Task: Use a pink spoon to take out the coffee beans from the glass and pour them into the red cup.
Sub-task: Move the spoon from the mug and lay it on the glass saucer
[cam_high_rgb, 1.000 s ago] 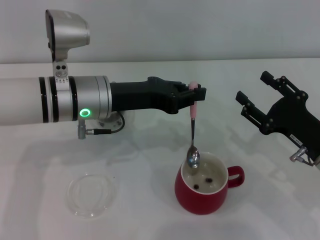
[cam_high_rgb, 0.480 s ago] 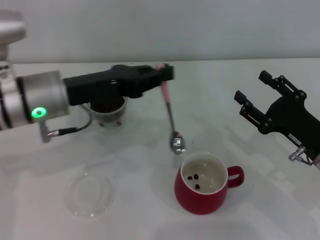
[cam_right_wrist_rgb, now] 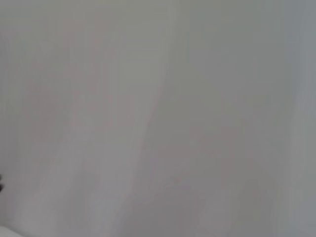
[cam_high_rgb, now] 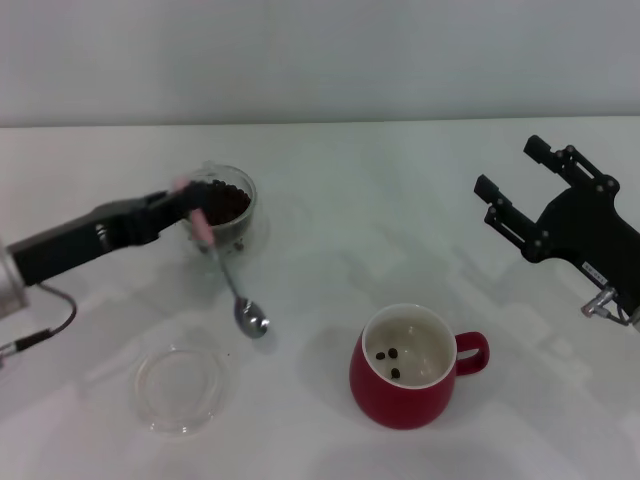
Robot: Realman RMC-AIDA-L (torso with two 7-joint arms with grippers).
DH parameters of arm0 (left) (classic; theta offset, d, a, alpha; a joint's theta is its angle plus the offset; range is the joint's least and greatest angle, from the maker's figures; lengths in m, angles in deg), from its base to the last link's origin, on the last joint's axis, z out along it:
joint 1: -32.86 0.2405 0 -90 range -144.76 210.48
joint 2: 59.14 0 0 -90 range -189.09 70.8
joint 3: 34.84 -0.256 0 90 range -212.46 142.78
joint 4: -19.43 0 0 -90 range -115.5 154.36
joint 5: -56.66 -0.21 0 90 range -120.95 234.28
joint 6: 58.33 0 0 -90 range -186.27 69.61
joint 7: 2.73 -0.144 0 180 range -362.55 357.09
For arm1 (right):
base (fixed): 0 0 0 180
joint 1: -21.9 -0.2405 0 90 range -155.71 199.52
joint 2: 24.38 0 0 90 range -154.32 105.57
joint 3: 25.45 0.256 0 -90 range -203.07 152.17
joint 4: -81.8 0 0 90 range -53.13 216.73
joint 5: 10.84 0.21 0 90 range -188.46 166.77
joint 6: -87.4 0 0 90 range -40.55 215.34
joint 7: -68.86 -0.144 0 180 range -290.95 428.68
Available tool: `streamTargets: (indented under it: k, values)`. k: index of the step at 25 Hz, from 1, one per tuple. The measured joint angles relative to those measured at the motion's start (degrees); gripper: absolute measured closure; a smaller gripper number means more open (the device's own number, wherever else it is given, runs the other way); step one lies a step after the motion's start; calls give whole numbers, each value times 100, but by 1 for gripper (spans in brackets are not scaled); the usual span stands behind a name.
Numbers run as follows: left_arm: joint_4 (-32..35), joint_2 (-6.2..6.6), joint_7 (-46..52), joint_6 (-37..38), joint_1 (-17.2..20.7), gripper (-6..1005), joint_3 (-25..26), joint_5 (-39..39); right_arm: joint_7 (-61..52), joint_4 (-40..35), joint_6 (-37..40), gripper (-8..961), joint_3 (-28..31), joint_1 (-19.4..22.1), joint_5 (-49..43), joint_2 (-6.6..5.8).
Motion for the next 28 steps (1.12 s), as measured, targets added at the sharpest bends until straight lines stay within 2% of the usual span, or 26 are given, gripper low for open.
streamTargets:
  k: [8,17,24,28]
  values:
    - [-553,79,-80,139,248,867,163,-25,-48,6,7,211,449,-8,11,0]
    - [-597,140,-18,313,426,854,181,-79,-75,42,44,211,662,36,12,-9]
    - [-837,163,-56,538,318,843,183,-126,-78,47,11,211,663,61,11,-9]
    - [-1011,110,-98,652,166,837,183,-200,-79,47,11,211,663,82,11,-7]
